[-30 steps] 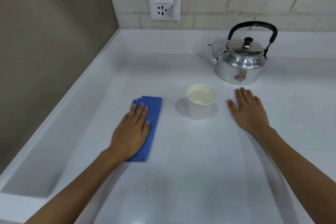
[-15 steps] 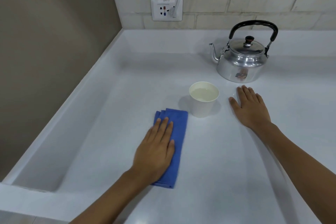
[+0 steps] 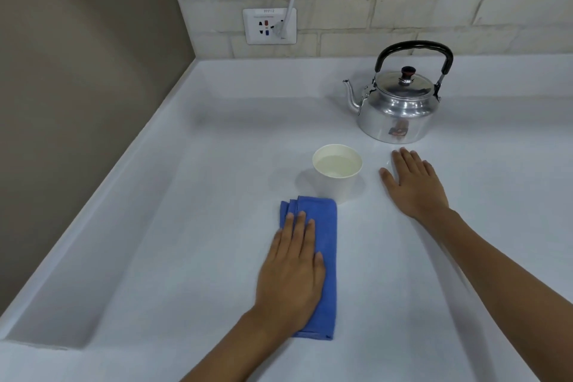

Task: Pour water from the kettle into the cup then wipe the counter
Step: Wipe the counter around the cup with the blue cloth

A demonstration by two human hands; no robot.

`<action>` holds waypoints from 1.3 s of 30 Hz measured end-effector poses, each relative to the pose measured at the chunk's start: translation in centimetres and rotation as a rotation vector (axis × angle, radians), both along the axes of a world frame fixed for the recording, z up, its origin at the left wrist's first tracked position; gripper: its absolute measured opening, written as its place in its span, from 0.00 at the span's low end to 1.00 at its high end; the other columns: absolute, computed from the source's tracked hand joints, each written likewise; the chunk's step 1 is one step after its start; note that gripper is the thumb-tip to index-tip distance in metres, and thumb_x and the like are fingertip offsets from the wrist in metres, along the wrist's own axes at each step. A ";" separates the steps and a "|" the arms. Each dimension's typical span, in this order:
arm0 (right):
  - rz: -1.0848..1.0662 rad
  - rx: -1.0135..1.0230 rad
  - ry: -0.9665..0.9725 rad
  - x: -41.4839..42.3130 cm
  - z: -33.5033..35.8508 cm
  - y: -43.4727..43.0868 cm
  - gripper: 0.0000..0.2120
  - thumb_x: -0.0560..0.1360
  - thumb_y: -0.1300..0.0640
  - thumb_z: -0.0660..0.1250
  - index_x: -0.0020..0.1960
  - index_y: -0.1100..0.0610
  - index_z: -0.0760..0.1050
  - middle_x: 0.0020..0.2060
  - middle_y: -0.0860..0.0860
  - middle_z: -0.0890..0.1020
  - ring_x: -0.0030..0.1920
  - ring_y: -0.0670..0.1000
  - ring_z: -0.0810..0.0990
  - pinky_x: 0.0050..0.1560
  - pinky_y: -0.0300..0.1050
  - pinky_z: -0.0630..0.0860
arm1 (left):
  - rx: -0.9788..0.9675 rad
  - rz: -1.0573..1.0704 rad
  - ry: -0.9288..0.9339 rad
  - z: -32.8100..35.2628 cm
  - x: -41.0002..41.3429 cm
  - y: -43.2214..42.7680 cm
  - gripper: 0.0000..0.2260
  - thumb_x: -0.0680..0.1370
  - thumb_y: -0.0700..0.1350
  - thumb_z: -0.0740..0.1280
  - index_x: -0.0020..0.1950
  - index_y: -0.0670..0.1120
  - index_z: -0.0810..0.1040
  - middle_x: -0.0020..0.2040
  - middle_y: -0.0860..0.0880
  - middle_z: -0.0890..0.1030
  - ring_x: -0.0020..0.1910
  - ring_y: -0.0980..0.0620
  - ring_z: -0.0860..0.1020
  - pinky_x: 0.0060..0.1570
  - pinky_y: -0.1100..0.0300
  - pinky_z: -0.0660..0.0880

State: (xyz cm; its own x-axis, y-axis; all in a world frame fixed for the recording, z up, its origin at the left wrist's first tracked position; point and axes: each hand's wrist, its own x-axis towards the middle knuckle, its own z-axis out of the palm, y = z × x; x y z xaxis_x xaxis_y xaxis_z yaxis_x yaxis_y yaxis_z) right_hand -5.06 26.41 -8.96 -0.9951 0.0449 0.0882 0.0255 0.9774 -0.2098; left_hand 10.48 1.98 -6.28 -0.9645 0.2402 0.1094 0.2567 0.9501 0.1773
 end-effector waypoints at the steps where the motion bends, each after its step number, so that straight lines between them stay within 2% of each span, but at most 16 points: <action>1: 0.001 -0.003 0.001 0.0 0.0 0.1 0.30 0.79 0.42 0.46 0.75 0.57 0.50 0.76 0.53 0.53 0.76 0.52 0.48 0.75 0.50 0.46 | -0.003 -0.002 -0.007 -0.2 -0.1 -0.8 0.22 0.77 0.49 0.53 0.67 0.40 0.70 0.68 0.43 0.72 0.67 0.45 0.70 0.60 0.48 0.70; 3: 0.004 -0.006 0.005 0.0 0.0 0.2 0.30 0.78 0.42 0.47 0.75 0.57 0.50 0.76 0.53 0.53 0.76 0.52 0.48 0.75 0.50 0.46 | -0.001 0.004 -0.015 -0.6 -0.4 -2.8 0.24 0.77 0.50 0.48 0.70 0.40 0.64 0.72 0.42 0.65 0.70 0.43 0.63 0.66 0.47 0.62; 6: 0.001 -0.009 0.006 0.1 -0.1 0.1 0.30 0.78 0.42 0.47 0.75 0.57 0.50 0.76 0.54 0.53 0.76 0.52 0.48 0.75 0.50 0.46 | 0.031 0.062 -0.030 -1.1 -1.0 -4.5 0.28 0.76 0.54 0.37 0.73 0.43 0.47 0.75 0.46 0.47 0.75 0.46 0.46 0.72 0.55 0.41; 8: -0.002 -0.004 0.001 0.0 0.0 -0.1 0.30 0.78 0.43 0.47 0.75 0.57 0.50 0.76 0.54 0.53 0.76 0.52 0.48 0.75 0.50 0.46 | 0.058 0.091 -0.006 -1.2 -1.1 -4.1 0.29 0.76 0.53 0.37 0.73 0.40 0.50 0.75 0.42 0.50 0.75 0.43 0.47 0.72 0.52 0.44; 14: -0.007 0.008 0.010 0.1 -0.1 -0.2 0.30 0.78 0.43 0.46 0.75 0.58 0.50 0.76 0.55 0.53 0.76 0.53 0.48 0.75 0.51 0.46 | 0.031 0.077 0.047 -0.9 -0.9 0.4 0.23 0.79 0.47 0.48 0.72 0.38 0.57 0.74 0.39 0.58 0.74 0.41 0.55 0.71 0.47 0.53; 17: -0.001 -0.043 0.008 0.3 0.2 -0.2 0.29 0.79 0.44 0.48 0.75 0.59 0.51 0.76 0.55 0.54 0.76 0.53 0.49 0.75 0.51 0.47 | 0.090 0.019 -0.048 -1.3 -1.1 0.7 0.24 0.81 0.49 0.47 0.74 0.42 0.44 0.76 0.44 0.44 0.74 0.46 0.39 0.70 0.52 0.36; 20: -0.023 -0.195 0.125 1.3 1.4 -0.6 0.26 0.79 0.50 0.54 0.73 0.62 0.56 0.73 0.58 0.61 0.74 0.56 0.55 0.75 0.52 0.51 | 0.213 -0.024 -0.128 -1.4 -1.7 -1.1 0.25 0.80 0.55 0.44 0.74 0.50 0.39 0.76 0.50 0.38 0.70 0.57 0.32 0.69 0.63 0.34; 23: -0.093 -0.457 0.432 4.6 3.5 -2.1 0.17 0.77 0.58 0.58 0.65 0.60 0.67 0.63 0.58 0.72 0.66 0.56 0.66 0.67 0.51 0.64 | 0.376 0.048 -0.122 -0.7 -3.1 -3.6 0.27 0.77 0.61 0.42 0.74 0.54 0.42 0.76 0.53 0.41 0.71 0.61 0.37 0.68 0.63 0.35; 25: -0.025 -0.577 0.551 7.9 4.8 -4.6 0.12 0.73 0.62 0.57 0.55 0.59 0.71 0.52 0.55 0.75 0.57 0.53 0.70 0.59 0.39 0.66 | 0.360 0.122 -0.066 -0.4 -4.8 -5.1 0.27 0.78 0.59 0.42 0.75 0.52 0.44 0.77 0.50 0.43 0.74 0.55 0.41 0.70 0.59 0.38; 27: 0.176 -0.617 0.491 11.4 5.6 -8.3 0.09 0.70 0.63 0.56 0.48 0.59 0.72 0.45 0.52 0.75 0.49 0.49 0.70 0.50 0.33 0.66 | 0.266 0.185 -0.090 -0.6 -6.5 -5.9 0.25 0.80 0.56 0.43 0.75 0.49 0.45 0.77 0.47 0.43 0.75 0.50 0.42 0.72 0.55 0.39; 29: 0.375 -0.562 0.337 13.8 5.8 -12.0 0.09 0.71 0.63 0.56 0.46 0.59 0.74 0.42 0.52 0.76 0.44 0.48 0.70 0.46 0.36 0.67 | 0.163 0.223 -0.138 -1.1 -7.3 -5.9 0.24 0.81 0.53 0.43 0.75 0.45 0.45 0.77 0.45 0.44 0.75 0.48 0.42 0.73 0.52 0.41; 30: 0.442 -0.509 0.279 14.2 5.8 -13.7 0.10 0.71 0.63 0.57 0.48 0.60 0.75 0.44 0.54 0.77 0.46 0.49 0.71 0.47 0.37 0.66 | 0.119 0.231 -0.138 -1.5 -7.4 -5.8 0.24 0.81 0.52 0.43 0.75 0.45 0.45 0.77 0.44 0.45 0.75 0.47 0.43 0.73 0.52 0.41; 32: 0.505 -0.410 0.182 14.0 5.4 -16.3 0.14 0.76 0.61 0.58 0.60 0.61 0.72 0.56 0.57 0.76 0.57 0.52 0.72 0.60 0.37 0.64 | 0.062 0.226 -0.107 -2.1 -7.3 -5.9 0.24 0.81 0.51 0.43 0.75 0.44 0.45 0.77 0.44 0.45 0.75 0.47 0.43 0.73 0.52 0.42; 34: 0.480 -0.325 0.069 13.3 4.5 -17.8 0.22 0.80 0.54 0.54 0.72 0.61 0.59 0.71 0.58 0.65 0.72 0.55 0.59 0.73 0.44 0.53 | 0.030 0.215 -0.090 -2.4 -7.2 -6.1 0.23 0.81 0.50 0.43 0.75 0.44 0.43 0.77 0.44 0.45 0.75 0.48 0.43 0.73 0.53 0.42; 36: 0.459 -0.212 -0.015 13.2 3.2 -18.2 0.26 0.81 0.50 0.48 0.75 0.60 0.48 0.76 0.56 0.51 0.76 0.52 0.45 0.76 0.47 0.41 | 0.027 0.225 -0.088 -2.5 -7.3 -6.1 0.23 0.81 0.50 0.42 0.75 0.45 0.43 0.77 0.45 0.45 0.75 0.48 0.43 0.73 0.53 0.42; 39: 0.475 -0.066 0.003 14.0 1.8 -17.4 0.27 0.81 0.50 0.45 0.75 0.59 0.42 0.76 0.54 0.44 0.76 0.51 0.40 0.75 0.47 0.36 | 0.045 0.235 -0.086 -2.5 -7.5 -5.9 0.23 0.81 0.51 0.42 0.75 0.45 0.44 0.77 0.46 0.46 0.75 0.49 0.44 0.73 0.54 0.42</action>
State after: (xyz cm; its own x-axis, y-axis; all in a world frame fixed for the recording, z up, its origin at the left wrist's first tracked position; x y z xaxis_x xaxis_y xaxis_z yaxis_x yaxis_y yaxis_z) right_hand 8.97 9.04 -7.20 -0.9066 -0.4092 0.1030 -0.4214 0.8653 -0.2715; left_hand 3.01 -3.97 -8.78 -0.9995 0.0048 0.0298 0.0116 0.9726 0.2321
